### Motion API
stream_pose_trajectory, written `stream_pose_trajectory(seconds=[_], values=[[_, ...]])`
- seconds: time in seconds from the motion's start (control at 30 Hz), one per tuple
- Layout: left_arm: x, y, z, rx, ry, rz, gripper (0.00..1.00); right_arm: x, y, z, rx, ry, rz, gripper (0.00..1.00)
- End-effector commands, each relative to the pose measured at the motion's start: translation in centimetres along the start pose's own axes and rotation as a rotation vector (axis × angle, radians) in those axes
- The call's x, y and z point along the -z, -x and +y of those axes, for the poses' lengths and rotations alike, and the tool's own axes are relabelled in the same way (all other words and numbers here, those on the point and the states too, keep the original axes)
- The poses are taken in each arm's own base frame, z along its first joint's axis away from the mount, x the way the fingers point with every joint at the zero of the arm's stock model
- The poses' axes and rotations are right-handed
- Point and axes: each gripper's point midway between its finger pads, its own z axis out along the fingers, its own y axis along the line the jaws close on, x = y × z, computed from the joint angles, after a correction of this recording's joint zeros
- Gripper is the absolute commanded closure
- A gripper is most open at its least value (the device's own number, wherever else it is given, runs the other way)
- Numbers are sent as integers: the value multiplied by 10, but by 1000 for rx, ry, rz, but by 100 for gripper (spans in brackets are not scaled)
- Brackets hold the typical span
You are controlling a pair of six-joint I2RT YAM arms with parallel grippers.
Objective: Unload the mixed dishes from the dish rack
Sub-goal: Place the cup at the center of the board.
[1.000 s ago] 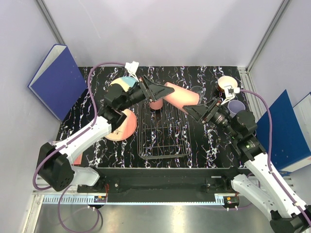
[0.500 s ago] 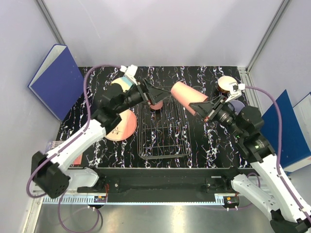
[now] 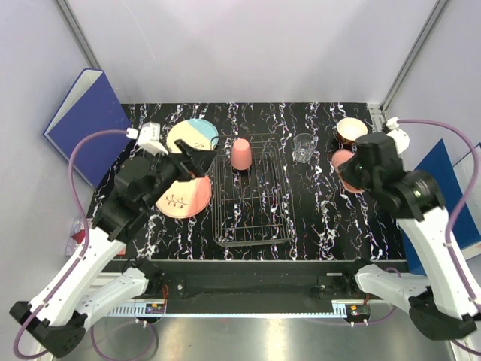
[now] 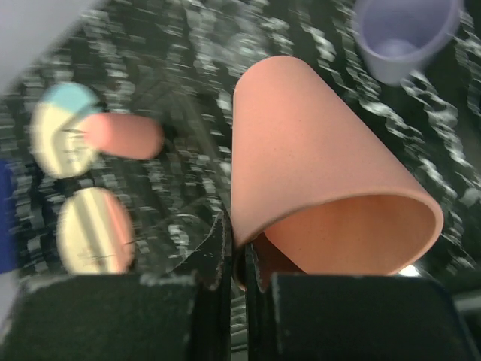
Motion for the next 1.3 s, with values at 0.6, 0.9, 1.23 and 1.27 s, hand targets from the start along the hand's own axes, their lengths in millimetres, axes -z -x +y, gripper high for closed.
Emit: stream_pose_trajectory(seconds=[0.6, 0.9, 1.23, 1.27], values=[[19, -60, 26, 79, 13, 154, 1, -57, -104, -113, 151, -648, 306, 100], [30, -55, 25, 75, 0, 123, 1, -95, -120, -115, -19, -585, 445, 100], [26, -67, 33, 82, 21, 158, 1, -130, -126, -124, -66, -549, 506, 100], [25, -68, 33, 80, 24, 161, 1, -136, -128, -123, -70, -547, 519, 100]])
